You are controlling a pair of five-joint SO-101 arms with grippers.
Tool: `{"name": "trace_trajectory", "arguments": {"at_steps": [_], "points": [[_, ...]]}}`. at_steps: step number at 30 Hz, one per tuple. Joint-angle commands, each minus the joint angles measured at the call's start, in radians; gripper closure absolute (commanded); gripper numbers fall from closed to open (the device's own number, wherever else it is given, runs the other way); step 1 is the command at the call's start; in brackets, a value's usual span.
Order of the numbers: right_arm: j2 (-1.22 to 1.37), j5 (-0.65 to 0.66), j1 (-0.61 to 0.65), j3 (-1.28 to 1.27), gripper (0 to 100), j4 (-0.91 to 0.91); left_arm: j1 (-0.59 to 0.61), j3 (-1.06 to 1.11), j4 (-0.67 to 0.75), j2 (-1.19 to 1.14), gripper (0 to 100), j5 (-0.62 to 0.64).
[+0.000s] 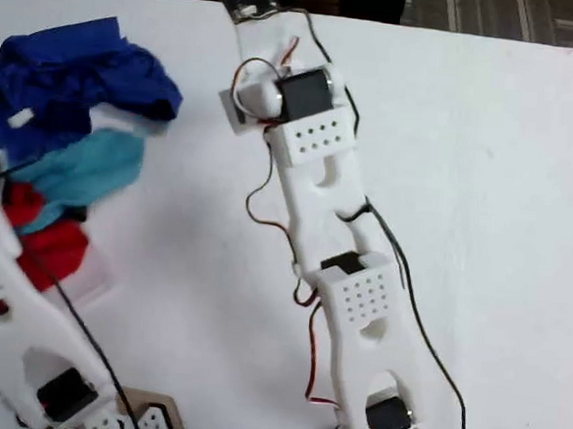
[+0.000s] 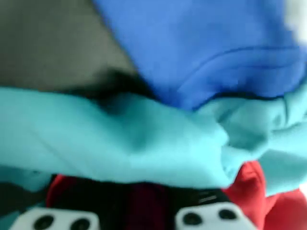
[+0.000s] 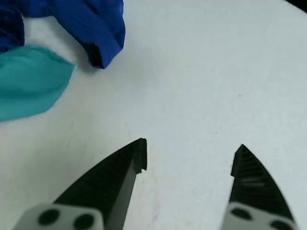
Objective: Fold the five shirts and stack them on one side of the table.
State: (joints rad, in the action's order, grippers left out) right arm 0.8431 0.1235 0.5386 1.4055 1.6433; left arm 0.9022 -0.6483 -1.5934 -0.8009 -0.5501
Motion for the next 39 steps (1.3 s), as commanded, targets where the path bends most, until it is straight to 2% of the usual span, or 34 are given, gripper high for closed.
{"name": "trace_trajectory", "arguments": {"at_steps": [1, 5, 9, 11, 13, 16, 18, 20, 24, 31, 35, 37, 39], "points": [[0.019, -0.014, 0.030, 0.028, 71.1, -0.114, 0.199, -0.019, -0.018, 0.023, 97, -0.055], [0.117, -0.014, 0.087, 0.029, 71.1, -0.236, 0.304, -0.120, -0.077, 0.028, 97, -0.055], [0.226, -0.012, 0.145, 0.035, 71.1, -0.371, 0.322, -0.222, -0.190, 0.029, 97, -0.083], [0.274, -0.011, 0.168, 0.037, 71.1, -0.435, 0.324, -0.251, -0.193, 0.029, 95, -0.089], [0.318, -0.011, 0.191, 0.037, 71.1, -0.515, 0.327, -0.259, -0.193, 0.031, 87, -0.084], [0.380, -0.009, 0.232, 0.037, 71.1, -0.641, 0.334, -0.266, -0.195, 0.032, 70, -0.069], [0.404, -0.008, 0.252, 0.037, 71.1, -0.657, 0.342, -0.285, -0.195, 0.049, 63, -0.041], [0.406, -0.006, 0.260, 0.037, 71.2, -0.651, 0.331, -0.317, -0.193, 0.091, 63, -0.002], [0.397, -0.005, 0.234, 0.063, 71.2, -0.590, 0.235, -0.407, -0.192, 0.195, 63, 0.068], [0.357, -0.003, 0.142, 0.218, 71.2, -0.351, -0.005, -0.570, -0.190, 0.270, 63, 0.203], [0.326, -0.003, 0.090, 0.262, 71.2, -0.225, -0.100, -0.572, -0.146, 0.258, 63, 0.252], [0.297, -0.003, 0.065, 0.261, 71.2, -0.156, -0.120, -0.558, -0.130, 0.232, 63, 0.247], [0.268, -0.003, 0.047, 0.261, 71.2, -0.097, -0.127, -0.536, -0.164, 0.199, 63, 0.157]]}}
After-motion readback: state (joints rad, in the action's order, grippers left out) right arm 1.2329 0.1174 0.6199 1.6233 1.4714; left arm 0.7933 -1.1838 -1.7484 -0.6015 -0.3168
